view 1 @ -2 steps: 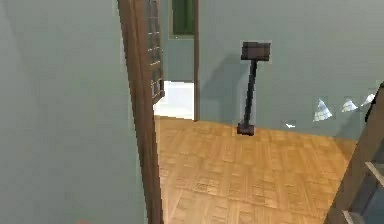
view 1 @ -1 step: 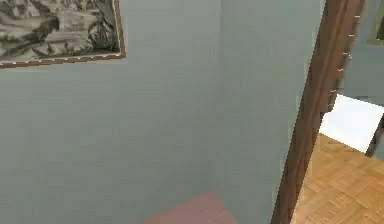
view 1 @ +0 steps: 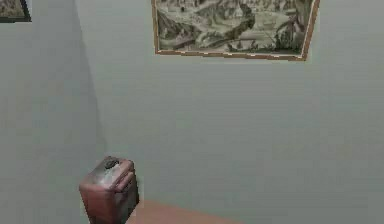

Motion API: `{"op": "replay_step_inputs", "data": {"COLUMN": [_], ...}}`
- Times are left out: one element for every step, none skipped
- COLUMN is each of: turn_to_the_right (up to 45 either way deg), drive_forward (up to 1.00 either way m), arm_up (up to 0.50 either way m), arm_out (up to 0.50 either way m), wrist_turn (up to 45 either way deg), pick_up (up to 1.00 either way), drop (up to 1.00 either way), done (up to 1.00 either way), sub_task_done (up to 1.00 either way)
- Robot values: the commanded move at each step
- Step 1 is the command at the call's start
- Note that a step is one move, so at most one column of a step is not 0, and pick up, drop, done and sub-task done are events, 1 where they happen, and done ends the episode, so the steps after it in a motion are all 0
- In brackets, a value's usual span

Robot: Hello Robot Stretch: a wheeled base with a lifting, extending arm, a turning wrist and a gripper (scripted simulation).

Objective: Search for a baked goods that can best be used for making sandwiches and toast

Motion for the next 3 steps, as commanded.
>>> {"op": "replay_step_inputs", "data": {"turn_to_the_right": [-27.0,0.0,-45.0], "drive_forward": [0.00,0.20,0.00], "arm_up": [0.00,0.00,0.00], "arm_out": [0.00,0.00,0.00], "wrist_turn": [0.0,0.0,0.0], "pick_up": [0.00,0.00,0.00], "drop": [0.00,0.00,0.00], "done": [0.00,0.00,0.00], "sub_task_done": [0.00,0.00,0.00]}}
